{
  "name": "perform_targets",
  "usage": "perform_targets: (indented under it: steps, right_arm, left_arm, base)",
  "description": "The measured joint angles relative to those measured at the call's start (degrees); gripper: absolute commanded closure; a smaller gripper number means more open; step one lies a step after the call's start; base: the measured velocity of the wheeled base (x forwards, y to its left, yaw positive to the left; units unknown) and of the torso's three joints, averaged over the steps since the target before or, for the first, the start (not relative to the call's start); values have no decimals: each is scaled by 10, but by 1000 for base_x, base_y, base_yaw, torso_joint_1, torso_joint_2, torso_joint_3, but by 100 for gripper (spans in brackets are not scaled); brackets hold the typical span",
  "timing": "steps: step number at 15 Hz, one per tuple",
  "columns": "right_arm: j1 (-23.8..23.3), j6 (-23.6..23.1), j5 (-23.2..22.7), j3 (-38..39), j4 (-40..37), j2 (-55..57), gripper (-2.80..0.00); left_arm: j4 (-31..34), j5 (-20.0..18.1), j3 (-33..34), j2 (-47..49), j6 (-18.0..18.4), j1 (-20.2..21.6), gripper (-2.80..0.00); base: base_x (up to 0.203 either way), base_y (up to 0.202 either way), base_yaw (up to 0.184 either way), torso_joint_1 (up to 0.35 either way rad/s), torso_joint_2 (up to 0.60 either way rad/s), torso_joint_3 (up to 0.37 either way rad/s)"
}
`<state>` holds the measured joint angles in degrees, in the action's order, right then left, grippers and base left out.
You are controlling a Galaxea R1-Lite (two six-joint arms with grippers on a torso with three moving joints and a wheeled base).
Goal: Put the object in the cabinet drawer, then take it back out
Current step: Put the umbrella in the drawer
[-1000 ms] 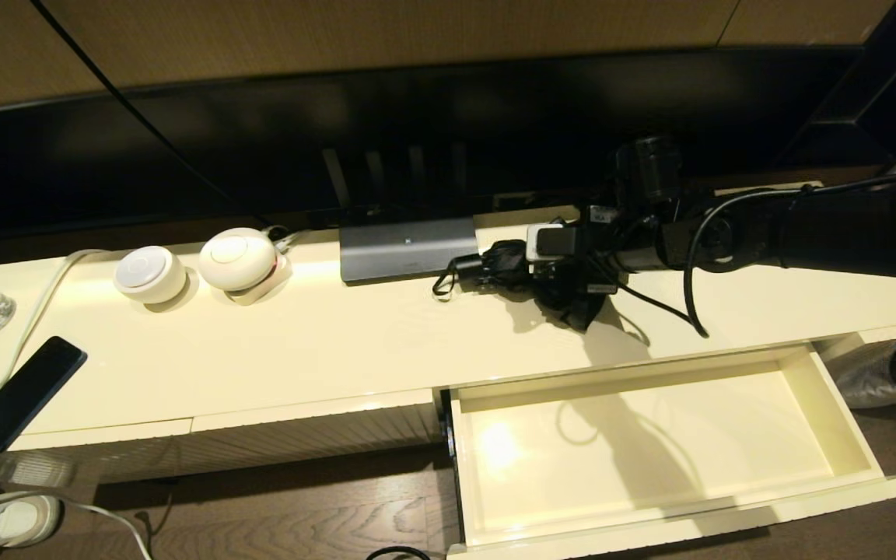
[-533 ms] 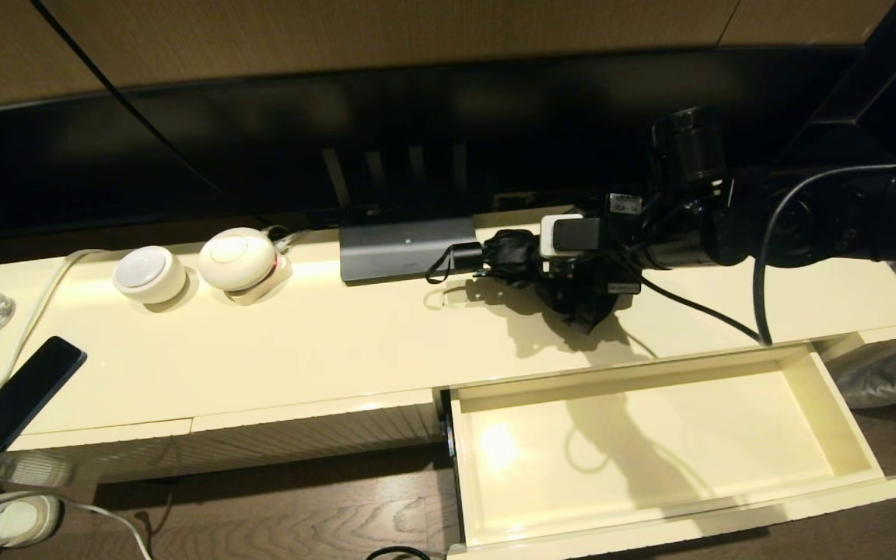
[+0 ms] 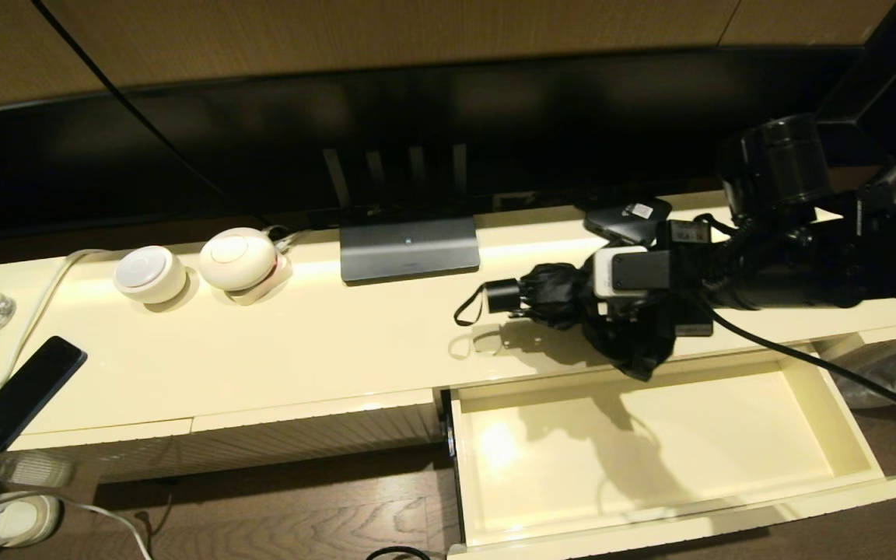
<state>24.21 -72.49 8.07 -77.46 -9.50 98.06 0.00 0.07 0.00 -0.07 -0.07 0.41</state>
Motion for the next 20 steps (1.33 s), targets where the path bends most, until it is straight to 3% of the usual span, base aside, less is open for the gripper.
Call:
perform_targets:
  steps: [2, 6, 9, 14, 18, 20]
  right_arm:
    - [-21, 13, 7, 53, -15, -43, 0]
    - [-42, 92, -1, 149, -56, -112, 0]
    - [-65, 122, -35, 203, -59, -138, 0]
    - [-93, 119, -81, 264, -50, -137, 0]
    - [-100, 114, -97, 270, -26, -98, 0]
    - [-103, 91, -103, 264, -15, -72, 0]
  left_arm:
    - [0, 0, 0, 0, 0, 0, 0]
    - [-1, 0, 0, 0, 0, 0, 0]
    - [0, 0, 0, 0, 0, 0, 0]
    - [0, 0, 0, 0, 0, 0, 0]
    - [-1, 0, 0, 0, 0, 0, 0]
    - [0, 0, 0, 0, 0, 0, 0]
  base:
    - [0, 0, 0, 0, 0, 0]
    - [0, 0, 0, 0, 0, 0]
    - [0, 0, 0, 0, 0, 0]
    - [0, 0, 0, 0, 0, 0]
    - [0, 0, 0, 0, 0, 0]
    - [0, 0, 0, 0, 0, 0]
